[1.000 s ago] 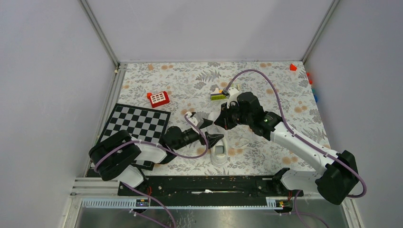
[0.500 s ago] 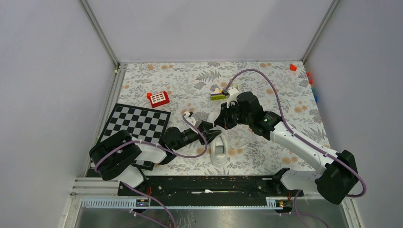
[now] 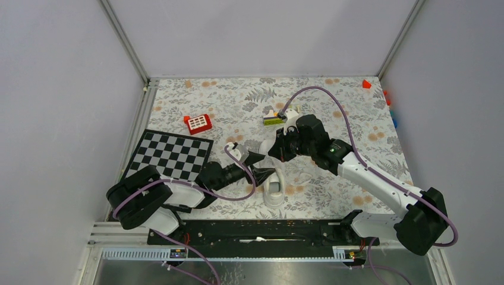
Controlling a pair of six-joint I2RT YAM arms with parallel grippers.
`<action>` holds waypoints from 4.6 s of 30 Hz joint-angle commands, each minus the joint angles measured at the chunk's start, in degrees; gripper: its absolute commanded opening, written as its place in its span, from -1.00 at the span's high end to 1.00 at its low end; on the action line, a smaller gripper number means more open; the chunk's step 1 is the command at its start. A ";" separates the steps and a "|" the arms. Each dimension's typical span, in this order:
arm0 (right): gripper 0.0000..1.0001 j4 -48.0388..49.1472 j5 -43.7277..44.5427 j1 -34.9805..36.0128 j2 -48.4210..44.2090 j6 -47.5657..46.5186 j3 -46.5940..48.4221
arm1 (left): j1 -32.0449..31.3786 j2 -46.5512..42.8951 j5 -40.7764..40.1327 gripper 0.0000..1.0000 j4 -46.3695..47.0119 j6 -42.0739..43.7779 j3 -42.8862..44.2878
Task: Tie the shoes
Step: Wrap the shoelace around the shoelace.
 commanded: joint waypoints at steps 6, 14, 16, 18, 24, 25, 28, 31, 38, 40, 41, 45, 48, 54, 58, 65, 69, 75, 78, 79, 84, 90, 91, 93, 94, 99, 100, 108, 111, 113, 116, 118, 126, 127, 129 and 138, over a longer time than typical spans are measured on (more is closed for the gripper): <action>1.00 2.08 -1.15 -0.44 -1.94 0.70 1.00 | -0.25 1.31 -3.06 -0.40 3.56 -0.50 3.37; 1.00 1.93 1.24 -0.45 -2.14 2.66 1.05 | -0.22 -9.23 -10.06 -0.40 -3.61 1.92 -1.03; 1.00 1.89 4.09 -0.46 -2.71 6.15 0.68 | -0.23 -14.12 -11.14 -0.40 -8.08 2.73 -2.33; 1.00 3.53 6.55 -0.48 -3.82 10.32 -1.02 | -0.20 -17.27 -12.33 -0.43 -10.90 3.68 -3.66; 1.00 7.74 11.26 -0.48 -8.44 14.75 -5.31 | -0.13 -13.47 -11.28 -0.48 -9.20 6.93 -2.90; 1.00 7.73 11.32 -0.44 -8.47 14.77 -5.34 | -0.18 -11.33 -10.93 -0.49 -6.88 7.12 -2.41; 1.00 6.78 10.82 -0.46 -7.82 14.79 -4.90 | -0.19 -5.58 -9.60 -0.53 0.07 7.10 -0.95; 1.00 6.98 10.26 -0.52 -7.79 15.24 -5.16 | -0.18 -0.09 -8.20 -0.54 2.47 7.35 1.78; 1.00 5.89 10.38 -0.44 -8.36 15.02 -5.28 | -0.22 3.47 -1.73 -0.54 6.50 5.52 4.43; 1.00 5.74 10.30 -0.44 -8.21 15.08 -5.17 | -0.22 3.44 -0.65 -0.54 6.51 4.65 4.96; 1.00 5.74 10.17 -0.49 -8.11 15.08 -5.11 | -0.29 3.51 -0.39 -0.54 6.55 4.31 5.30; 1.00 5.80 9.92 -0.48 -7.63 15.25 -4.87 | -0.43 4.41 0.63 -0.54 6.59 3.49 6.78; 1.00 5.78 9.92 -0.52 -7.57 15.38 -4.80 | -0.85 5.57 1.07 -0.54 6.59 3.01 7.73; 1.00 5.78 10.10 -0.48 -7.68 15.38 -4.67 | -1.90 7.07 0.87 -0.51 6.76 2.44 8.68; 1.00 5.85 10.01 -0.52 -7.60 15.39 -4.58 | -2.24 7.62 0.29 -0.42 7.03 2.19 9.00; 1.00 5.86 9.92 -0.48 -7.62 15.43 -4.70 | -2.32 8.50 0.33 0.00 7.64 1.34 9.68; 1.00 6.00 10.09 -0.48 -7.94 15.48 -4.67 | -2.32 8.87 0.75 0.23 7.61 0.87 10.14; 1.00 5.88 10.34 -0.48 -8.14 15.48 -4.71 | -2.34 8.91 1.25 0.48 7.65 0.63 9.82; 1.00 5.87 10.52 -0.50 -8.23 15.52 -4.73 | -2.37 8.79 1.44 0.48 7.64 0.34 9.47; 1.00 5.92 10.60 -0.45 -8.23 15.52 -4.75 | -2.33 8.71 1.53 0.46 7.65 0.22 9.22; 1.00 5.92 10.82 -0.51 -8.38 15.49 -4.71 | -2.33 8.65 1.90 0.37 7.65 -0.01 8.33; 1.00 6.01 10.57 -0.47 -8.16 15.56 -4.71 | -2.38 9.05 1.81 0.28 7.21 0.32 7.68; 1.00 6.00 10.42 -0.48 -8.09 15.54 -4.68 | -2.33 9.19 1.78 0.23 6.95 0.41 7.68; 1.00 6.19 10.36 -0.48 -7.97 15.63 -4.71 | -2.33 9.45 2.03 0.16 6.69 0.43 7.69; 1.00 6.17 10.36 -0.51 -7.98 15.65 -4.69 | -2.33 9.62 2.17 0.15 6.61 0.43 7.64; 1.00 6.20 10.30 -0.49 -7.91 15.65 -4.63 | -2.33 10.00 2.44 0.14 6.35 0.21 7.51; 1.00 6.16 10.28 -0.46 -7.82 15.62 -4.58 | -2.32 10.09 2.57 0.14 6.21 0.18 7.51; 1.00 6.28 10.14 -0.48 -7.78 15.74 -4.54 | -2.36 10.62 3.09 0.20 5.65 0.07 7.77; 1.00 6.23 10.10 -0.44 -7.67 15.74 -4.54 | -2.33 10.88 3.13 0.35 5.71 -0.10 7.77; 1.00 6.30 10.02 -0.46 -7.67 15.74 -4.46 | -2.32 10.96 3.26 0.46 5.72 -0.31 7.85; 1.00 6.21 10.01 -0.44 -7.58 15.73 -4.54 | -2.35 11.33 3.36 0.54 5.72 -0.62 8.11; 1.00 6.26 9.97 -0.45 -7.53 15.74 -4.46 | -2.26 11.53 3.56 0.56 5.76 -0.87 8.29; 1.00 6.20 9.86 -0.46 -7.59 15.74 -4.38 | -2.31 11.97 3.97 1.00 6.00 -0.98 8.15; 1.00 6.15 9.84 -0.51 -7.52 15.74 -4.44 | -2.26 11.99 3.74 1.00 6.06 -0.98 8.08; 0.86 5.79 9.88 -0.46 -7.53 15.82 -4.29 | -2.31 11.90 3.42 1.00 6.47 -0.98 7.91; -0.75 -1.77 20.23 -0.52 -13.75 13.15 -2.56 | -2.30 11.11 3.12 1.00 7.38 -1.30 7.24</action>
